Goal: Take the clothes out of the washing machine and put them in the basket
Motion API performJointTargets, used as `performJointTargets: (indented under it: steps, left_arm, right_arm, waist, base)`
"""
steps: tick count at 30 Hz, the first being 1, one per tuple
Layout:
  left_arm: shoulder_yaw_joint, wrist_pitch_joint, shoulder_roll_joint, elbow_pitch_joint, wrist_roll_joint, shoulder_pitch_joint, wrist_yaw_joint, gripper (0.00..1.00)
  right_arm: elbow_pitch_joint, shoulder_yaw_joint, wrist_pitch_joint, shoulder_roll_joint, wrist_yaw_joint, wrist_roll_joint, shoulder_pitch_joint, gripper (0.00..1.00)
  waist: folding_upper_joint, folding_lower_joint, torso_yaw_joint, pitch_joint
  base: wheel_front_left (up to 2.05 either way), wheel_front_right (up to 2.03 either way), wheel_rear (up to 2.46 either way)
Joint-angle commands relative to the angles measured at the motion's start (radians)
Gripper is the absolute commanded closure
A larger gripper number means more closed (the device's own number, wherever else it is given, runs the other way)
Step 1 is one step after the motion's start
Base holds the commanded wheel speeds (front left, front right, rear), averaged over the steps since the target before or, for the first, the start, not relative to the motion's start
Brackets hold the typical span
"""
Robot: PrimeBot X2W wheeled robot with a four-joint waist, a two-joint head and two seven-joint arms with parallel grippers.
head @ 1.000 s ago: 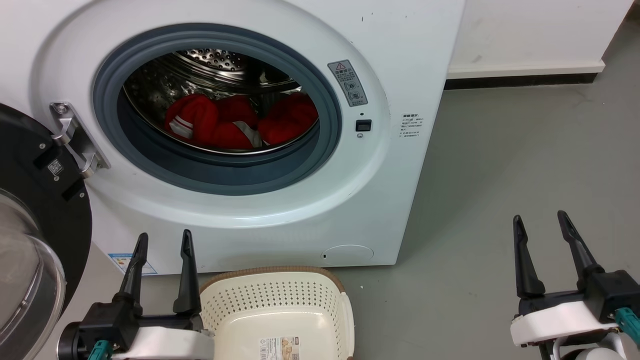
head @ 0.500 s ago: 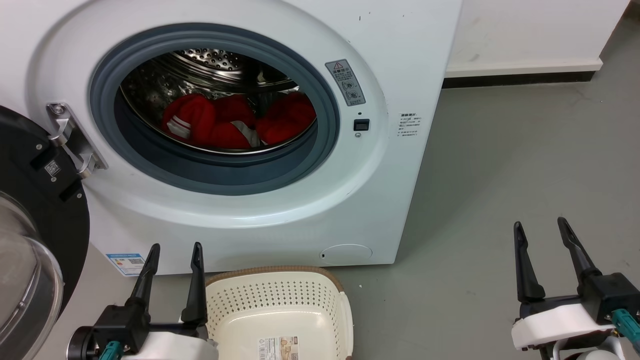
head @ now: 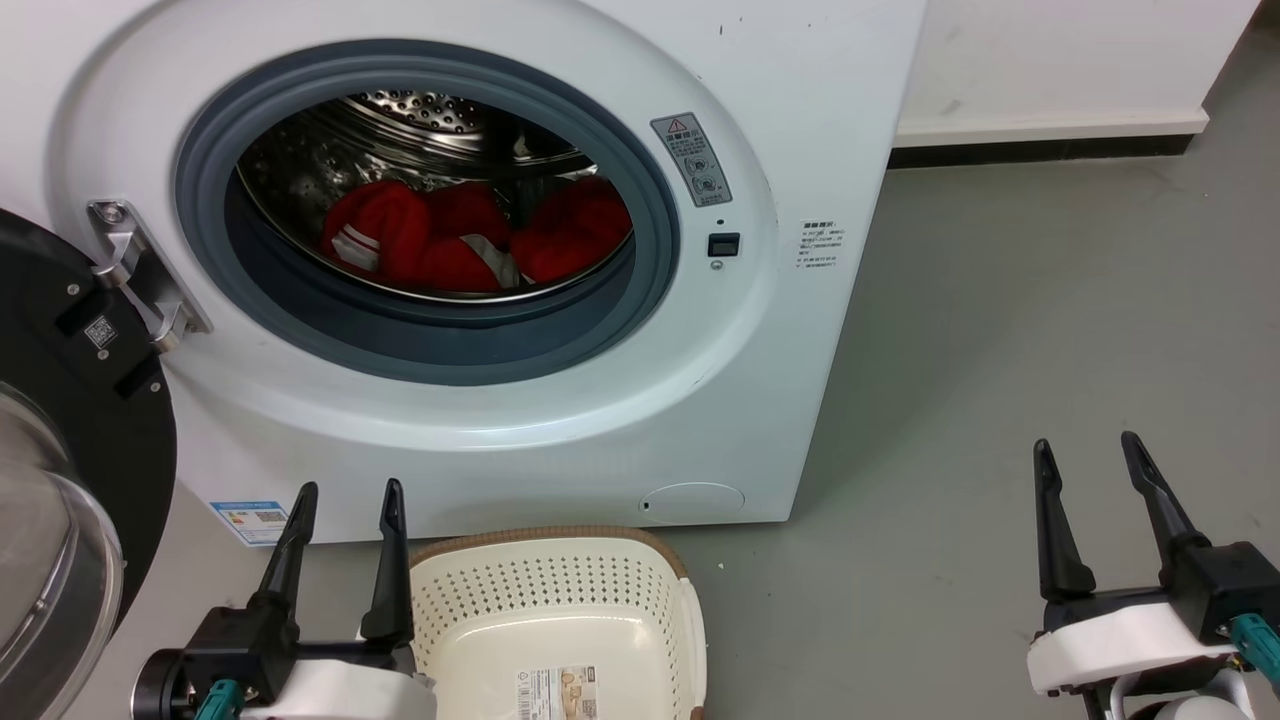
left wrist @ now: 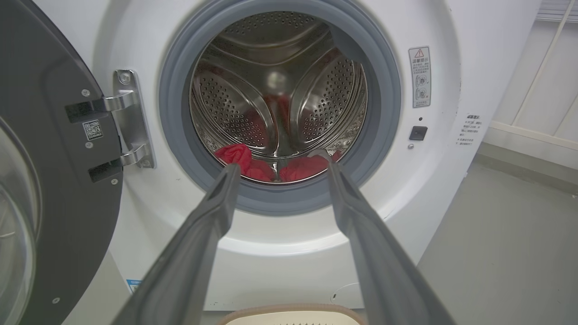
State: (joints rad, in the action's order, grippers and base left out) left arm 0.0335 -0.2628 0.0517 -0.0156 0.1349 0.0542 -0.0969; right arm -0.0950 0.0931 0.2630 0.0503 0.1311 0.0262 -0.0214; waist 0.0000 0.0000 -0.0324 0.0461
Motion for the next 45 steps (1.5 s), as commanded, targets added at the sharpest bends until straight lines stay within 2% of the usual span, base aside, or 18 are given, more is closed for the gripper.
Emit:
performJointTargets:
  steps: [1, 7, 12, 15, 19, 20, 21, 22, 23, 25, 29, 34, 35, 40, 45]
  left_arm:
    - [0.000, -0.003, -0.002, 0.004, 0.001, -0.012, -0.002, 0.00]
    - [0.008, -0.003, -0.002, -0.011, -0.012, -0.026, -0.008, 0.00]
    - [0.036, -0.003, -0.001, -0.026, -0.036, -0.079, -0.018, 0.00]
    - [0.056, -0.003, 0.016, -0.063, -0.034, -0.139, -0.024, 0.00]
    - [0.039, -0.003, 0.090, -0.137, -0.064, -0.284, -0.031, 0.00]
    - [0.039, -0.003, 0.090, -0.137, -0.064, -0.284, -0.031, 0.00]
    - [0.030, -0.003, 0.131, -0.189, -0.071, -0.368, -0.031, 0.00]
    - [0.030, -0.003, 0.131, -0.189, -0.071, -0.368, -0.031, 0.00]
    - [0.024, -0.003, 0.180, -0.246, -0.077, -0.464, -0.031, 0.00]
    - [0.016, 0.000, 0.232, -0.315, -0.077, -0.566, -0.032, 0.00]
    - [-0.025, 0.069, 0.346, -0.431, -0.064, -0.786, -0.033, 0.00]
    - [-0.158, 0.242, 0.469, -0.529, -0.031, -1.059, -0.033, 0.00]
    - [-0.158, 0.242, 0.469, -0.529, -0.031, -1.059, -0.033, 0.00]
    - [-0.265, 0.427, 0.573, -0.635, -0.001, -1.306, -0.032, 0.00]
    - [-0.387, 0.624, 0.673, -0.692, -0.015, -1.491, -0.032, 0.00]
  right_arm:
    - [0.001, 0.002, 0.003, 0.000, -0.001, -0.010, -0.013, 0.00]
    - [0.005, -0.003, 0.003, 0.000, -0.001, -0.029, -0.032, 0.00]
    - [0.031, -0.007, 0.003, 0.000, -0.001, -0.042, -0.080, 0.00]
    - [0.050, 0.002, 0.003, 0.000, -0.001, -0.059, -0.113, 0.00]
    - [0.068, 0.001, 0.003, -0.001, -0.001, -0.078, -0.157, 0.00]
    - [0.068, 0.001, 0.003, -0.001, -0.001, -0.078, -0.157, 0.00]
    - [0.075, 0.001, 0.003, -0.001, -0.001, -0.087, -0.176, 0.00]
    - [0.075, 0.001, 0.003, -0.001, -0.001, -0.087, -0.176, 0.00]
    - [0.082, -0.003, 0.003, -0.001, -0.001, -0.096, -0.191, 0.00]
    - [0.090, -0.009, 0.003, -0.001, -0.001, -0.105, -0.209, 0.00]
    - [0.103, -0.014, 0.003, -0.001, -0.001, -0.126, -0.237, 0.00]
    - [0.121, -0.023, 0.003, -0.001, -0.001, -0.155, -0.254, 0.00]
    - [0.121, -0.023, 0.003, -0.001, -0.001, -0.155, -0.254, 0.00]
    - [0.129, -0.054, 0.003, 0.000, -0.001, -0.186, -0.271, 0.00]
    - [0.144, -0.088, 0.003, -0.001, -0.001, -0.220, -0.272, 0.00]
  waist:
    - [0.0000, 0.0000, 0.000, 0.006]
    - [0.0000, 0.0000, -0.014, 0.043]
    - [0.0000, 0.0000, -0.050, 0.142]
    - [0.0000, 0.0000, -0.074, 0.224]
    - [0.0000, 0.0000, -0.103, 0.341]
    - [0.0000, 0.0000, -0.103, 0.341]
    - [0.0000, 0.0000, -0.116, 0.391]
    - [0.0000, 0.0000, -0.116, 0.391]
    - [0.0000, 0.0000, -0.133, 0.440]
    - [0.0000, 0.0000, -0.152, 0.492]
    - [0.0000, 0.0000, -0.192, 0.578]
    - [0.0000, 0.0000, -0.219, 0.673]
    - [0.0000, 0.0000, -0.219, 0.673]
    - [0.0000, 0.0000, -0.251, 0.748]
    - [0.0000, 0.0000, -0.286, 0.809]
  base:
    - [0.00, 0.00, 0.00]
    - [0.00, 0.00, 0.00]
    - [0.00, 0.00, 0.00]
    - [0.00, 0.00, 0.00]
    - [0.00, 0.00, 0.00]
    - [0.00, 0.00, 0.00]
    - [0.00, 0.00, 0.00]
    - [0.00, 0.00, 0.00]
    - [0.00, 0.00, 0.00]
    - [0.00, 0.00, 0.00]
    - [0.00, 0.00, 0.00]
    - [0.00, 0.00, 0.00]
    - [0.00, 0.00, 0.00]
    - [0.00, 0.00, 0.00]
    - [0.00, 0.00, 0.00]
